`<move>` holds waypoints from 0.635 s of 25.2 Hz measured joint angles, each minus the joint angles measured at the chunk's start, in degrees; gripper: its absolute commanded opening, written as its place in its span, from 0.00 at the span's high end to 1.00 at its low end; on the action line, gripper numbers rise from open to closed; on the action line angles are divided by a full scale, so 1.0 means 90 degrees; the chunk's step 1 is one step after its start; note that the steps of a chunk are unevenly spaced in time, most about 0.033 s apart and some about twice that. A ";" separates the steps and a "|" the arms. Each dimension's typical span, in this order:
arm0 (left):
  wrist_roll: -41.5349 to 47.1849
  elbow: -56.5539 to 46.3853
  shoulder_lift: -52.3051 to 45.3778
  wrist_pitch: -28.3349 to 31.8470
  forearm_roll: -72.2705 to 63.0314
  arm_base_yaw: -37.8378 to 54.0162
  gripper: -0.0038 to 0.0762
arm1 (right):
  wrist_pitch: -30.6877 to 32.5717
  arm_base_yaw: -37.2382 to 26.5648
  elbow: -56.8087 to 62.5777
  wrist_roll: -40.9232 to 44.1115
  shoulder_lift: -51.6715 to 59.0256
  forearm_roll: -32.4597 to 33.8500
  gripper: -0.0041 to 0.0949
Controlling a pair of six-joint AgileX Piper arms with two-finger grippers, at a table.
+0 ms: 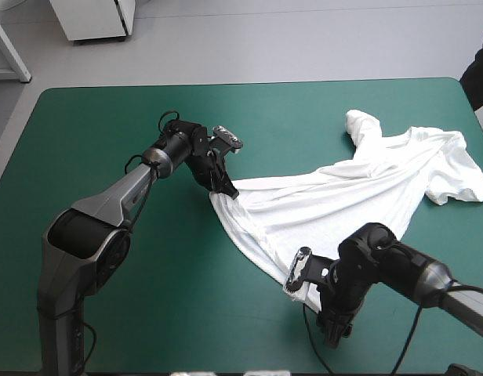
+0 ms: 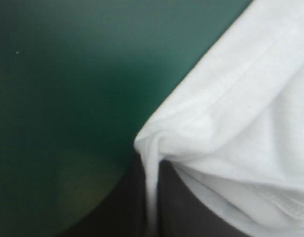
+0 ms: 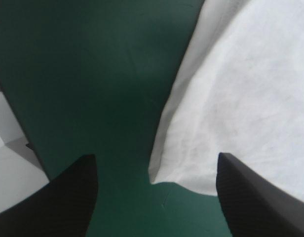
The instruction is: Fold the cloth
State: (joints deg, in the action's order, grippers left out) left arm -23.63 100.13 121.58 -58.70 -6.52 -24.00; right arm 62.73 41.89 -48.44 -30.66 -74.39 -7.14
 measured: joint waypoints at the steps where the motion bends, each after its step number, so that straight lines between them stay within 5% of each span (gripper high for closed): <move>1: 0.0000 0.0000 0.0000 0.0000 0.0000 0.0000 0.96 | -0.0069 0.0000 0.0042 0.0000 -0.0156 0.0000 0.32; 7: -0.0079 0.0000 0.0006 0.0019 0.0000 0.0000 0.96 | -0.0510 0.0016 0.0462 0.0156 -0.0641 0.0328 0.38; 12: -0.0141 0.0000 0.0011 0.0039 0.0000 0.0000 0.96 | -0.0916 0.0036 0.0727 0.0269 -0.0578 0.0564 0.76; 13: -0.0141 0.0000 0.0011 0.0039 0.0000 0.0000 0.96 | -0.0985 0.0036 0.0756 0.0286 -0.0578 0.0636 0.92; 16: -0.0145 0.0000 0.0011 0.0060 0.0000 0.0000 0.96 | -0.1237 0.0036 0.0856 0.0321 -0.0619 0.0793 0.98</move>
State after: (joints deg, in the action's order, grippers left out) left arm -24.94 100.13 121.68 -58.17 -6.52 -24.00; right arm 51.60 42.21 -40.73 -27.78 -79.96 0.00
